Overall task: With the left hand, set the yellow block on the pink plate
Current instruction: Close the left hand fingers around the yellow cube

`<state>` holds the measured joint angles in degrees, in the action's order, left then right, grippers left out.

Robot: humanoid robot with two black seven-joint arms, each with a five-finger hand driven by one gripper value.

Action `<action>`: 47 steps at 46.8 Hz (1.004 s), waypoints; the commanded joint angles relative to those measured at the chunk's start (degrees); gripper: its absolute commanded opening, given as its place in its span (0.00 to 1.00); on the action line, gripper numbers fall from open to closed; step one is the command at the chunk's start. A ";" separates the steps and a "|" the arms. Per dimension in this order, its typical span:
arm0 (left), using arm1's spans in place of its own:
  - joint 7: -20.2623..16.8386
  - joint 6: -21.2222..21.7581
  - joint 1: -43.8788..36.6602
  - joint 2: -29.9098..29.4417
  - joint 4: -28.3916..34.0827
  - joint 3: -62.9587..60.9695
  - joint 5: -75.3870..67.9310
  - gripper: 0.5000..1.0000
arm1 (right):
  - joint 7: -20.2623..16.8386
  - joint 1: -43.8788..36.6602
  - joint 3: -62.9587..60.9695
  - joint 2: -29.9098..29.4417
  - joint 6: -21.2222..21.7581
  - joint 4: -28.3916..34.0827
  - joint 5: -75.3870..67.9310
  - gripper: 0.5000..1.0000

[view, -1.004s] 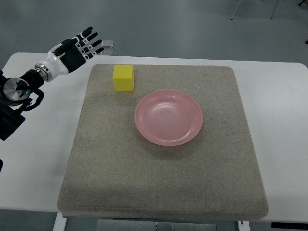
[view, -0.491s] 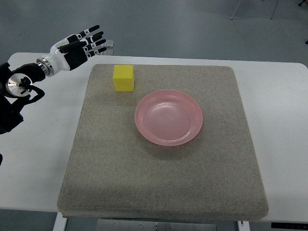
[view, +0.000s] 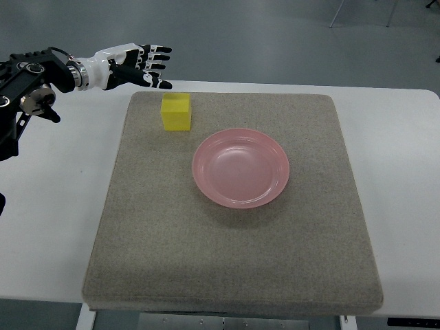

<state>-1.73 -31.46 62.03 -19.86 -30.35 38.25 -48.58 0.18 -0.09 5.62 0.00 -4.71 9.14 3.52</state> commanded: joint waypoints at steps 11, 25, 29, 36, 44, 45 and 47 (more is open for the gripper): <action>-0.46 4.12 3.27 0.44 -2.69 -8.44 -16.98 0.98 | 0.00 0.00 0.00 0.00 -0.04 0.00 0.00 0.85; -0.46 10.72 5.21 3.16 -2.69 -21.11 -18.04 0.97 | 0.00 0.00 0.00 0.00 0.05 0.00 0.00 0.85; -0.38 10.81 5.21 4.22 -2.61 -21.73 -18.31 0.96 | 0.00 0.00 0.00 0.00 -0.04 0.00 0.00 0.85; -0.38 12.47 5.21 5.62 -2.34 -21.90 -19.97 0.95 | 0.00 0.00 0.00 0.00 0.05 0.00 0.00 0.85; -0.38 16.61 5.03 6.50 -2.08 -21.90 -26.39 0.92 | 0.00 0.00 0.00 0.00 -0.04 0.00 0.00 0.85; -0.38 16.96 5.03 6.50 -2.08 -21.90 -26.83 0.91 | 0.00 0.00 0.00 0.00 0.05 0.00 0.00 0.85; -0.38 17.40 5.03 6.59 -2.08 -21.90 -27.45 0.88 | 0.00 0.00 0.00 0.00 -0.04 0.00 0.00 0.85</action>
<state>-2.11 -14.83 67.09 -13.36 -32.44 16.31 -74.89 0.17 -0.09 5.63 0.00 -4.68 9.14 3.52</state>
